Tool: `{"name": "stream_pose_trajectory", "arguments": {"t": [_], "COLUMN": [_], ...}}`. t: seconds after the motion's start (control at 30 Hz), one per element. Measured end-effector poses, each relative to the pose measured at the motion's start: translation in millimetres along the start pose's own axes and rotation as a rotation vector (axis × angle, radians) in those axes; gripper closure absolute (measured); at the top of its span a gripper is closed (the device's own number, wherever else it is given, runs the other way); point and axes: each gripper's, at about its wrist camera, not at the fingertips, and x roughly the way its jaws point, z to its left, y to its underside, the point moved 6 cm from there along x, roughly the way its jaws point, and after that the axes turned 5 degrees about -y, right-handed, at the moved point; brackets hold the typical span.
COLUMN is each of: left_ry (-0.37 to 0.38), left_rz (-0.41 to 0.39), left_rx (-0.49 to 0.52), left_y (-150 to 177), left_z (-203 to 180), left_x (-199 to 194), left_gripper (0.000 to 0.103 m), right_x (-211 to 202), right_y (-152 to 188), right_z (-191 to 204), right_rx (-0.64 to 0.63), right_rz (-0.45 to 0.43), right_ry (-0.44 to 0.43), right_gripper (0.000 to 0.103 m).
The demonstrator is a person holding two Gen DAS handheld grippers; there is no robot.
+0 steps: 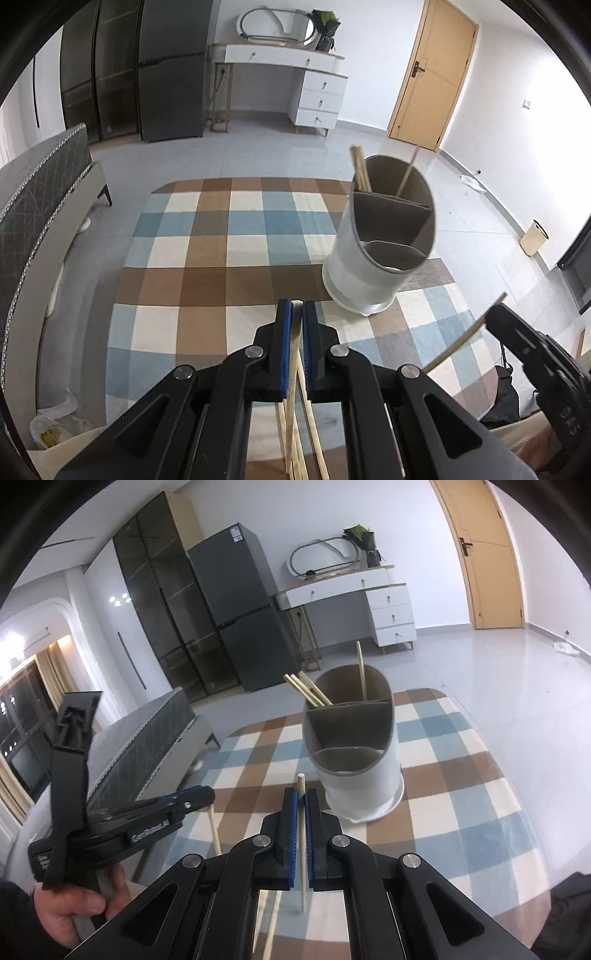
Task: Organize utensils
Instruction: 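Lift both held chopsticks up toward the utensil holder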
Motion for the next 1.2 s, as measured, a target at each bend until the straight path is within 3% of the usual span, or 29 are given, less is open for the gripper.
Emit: {"name": "stream_pose_trajectory", "arguments": {"t": [0.7,1.2], "left_ry": [0.034,0.096], "left_rz": [-0.014,-0.071], "left_rx": [0.110,0.103], "left_y": [-1,-50], "left_z": [-18,-35], "left_x": [-41,-60], "left_gripper": [0.102,0.102], "right_x": [-35,-52], "right_y": [4,-36], "right_z": [-4,-3], "right_rx": [0.057,0.012], "right_rz": [-0.044,-0.104], "right_ry": [0.026,0.039], "right_gripper": [0.100,0.100]}}
